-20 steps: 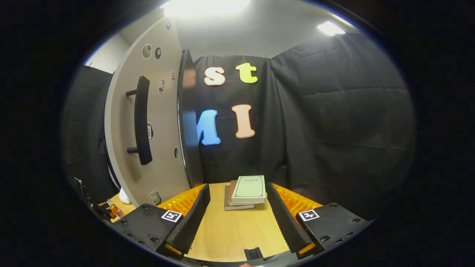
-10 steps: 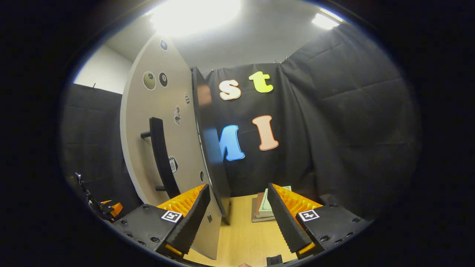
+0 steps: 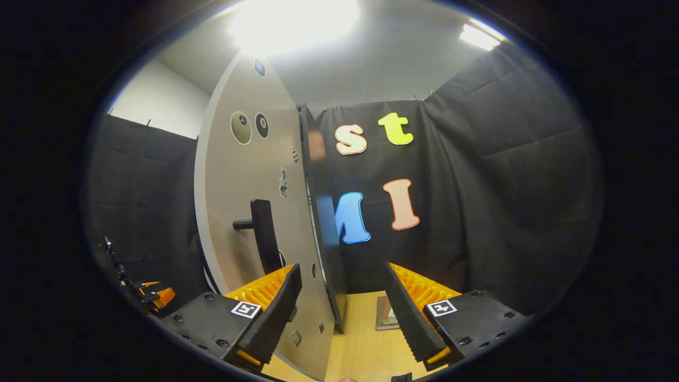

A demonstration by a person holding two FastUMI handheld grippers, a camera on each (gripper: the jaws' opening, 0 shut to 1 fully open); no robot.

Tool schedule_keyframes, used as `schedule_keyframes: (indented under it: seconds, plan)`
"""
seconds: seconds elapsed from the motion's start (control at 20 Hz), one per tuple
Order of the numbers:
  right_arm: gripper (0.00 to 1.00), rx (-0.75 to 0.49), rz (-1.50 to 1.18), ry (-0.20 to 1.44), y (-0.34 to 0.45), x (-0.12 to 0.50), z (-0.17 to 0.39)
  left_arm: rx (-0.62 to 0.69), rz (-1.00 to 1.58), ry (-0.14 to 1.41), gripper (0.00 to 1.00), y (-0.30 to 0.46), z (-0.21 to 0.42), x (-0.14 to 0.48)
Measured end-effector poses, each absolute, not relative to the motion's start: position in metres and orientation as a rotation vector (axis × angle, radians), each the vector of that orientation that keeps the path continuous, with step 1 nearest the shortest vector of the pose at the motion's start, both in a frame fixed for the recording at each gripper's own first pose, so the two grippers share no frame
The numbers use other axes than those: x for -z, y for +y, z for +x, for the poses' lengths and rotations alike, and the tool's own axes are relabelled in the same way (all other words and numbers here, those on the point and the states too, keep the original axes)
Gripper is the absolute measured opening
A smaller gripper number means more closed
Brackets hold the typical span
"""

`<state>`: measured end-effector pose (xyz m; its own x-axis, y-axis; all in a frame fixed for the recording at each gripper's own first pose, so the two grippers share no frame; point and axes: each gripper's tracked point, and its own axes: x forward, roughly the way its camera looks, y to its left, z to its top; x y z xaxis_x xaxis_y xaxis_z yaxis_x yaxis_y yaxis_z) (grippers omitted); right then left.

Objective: Open the cabinet door with the right hand, grasp the bottle in the cabinet with the left hand and place it on the coaster, then close the cabinet door with the right hand.

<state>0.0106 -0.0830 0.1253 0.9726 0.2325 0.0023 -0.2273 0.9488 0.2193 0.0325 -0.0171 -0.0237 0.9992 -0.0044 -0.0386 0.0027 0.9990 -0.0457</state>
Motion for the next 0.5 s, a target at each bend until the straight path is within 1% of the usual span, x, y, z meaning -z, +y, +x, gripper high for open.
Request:
schedule_keyframes:
  seconds: [0.2, 0.3, 0.35, 0.5]
  plan:
    - [0.97, -0.180, 0.159, 0.024, -0.081, -0.130, 0.009, 0.017, -0.085, 0.044, 0.81, -0.004, 0.039, 0.030]
    - [0.97, -0.170, 0.127, 0.023, -0.074, -0.133, 0.008, 0.024, -0.101, 0.044, 0.80, 0.001, 0.045, 0.032]
    - [0.97, -0.167, 0.113, 0.022, -0.070, -0.134, 0.007, 0.030, -0.105, 0.043, 0.82, 0.002, 0.048, 0.033]
    - [0.97, -0.173, 0.105, 0.030, -0.058, -0.134, 0.003, 0.047, -0.108, 0.041, 0.82, 0.005, 0.056, 0.037]
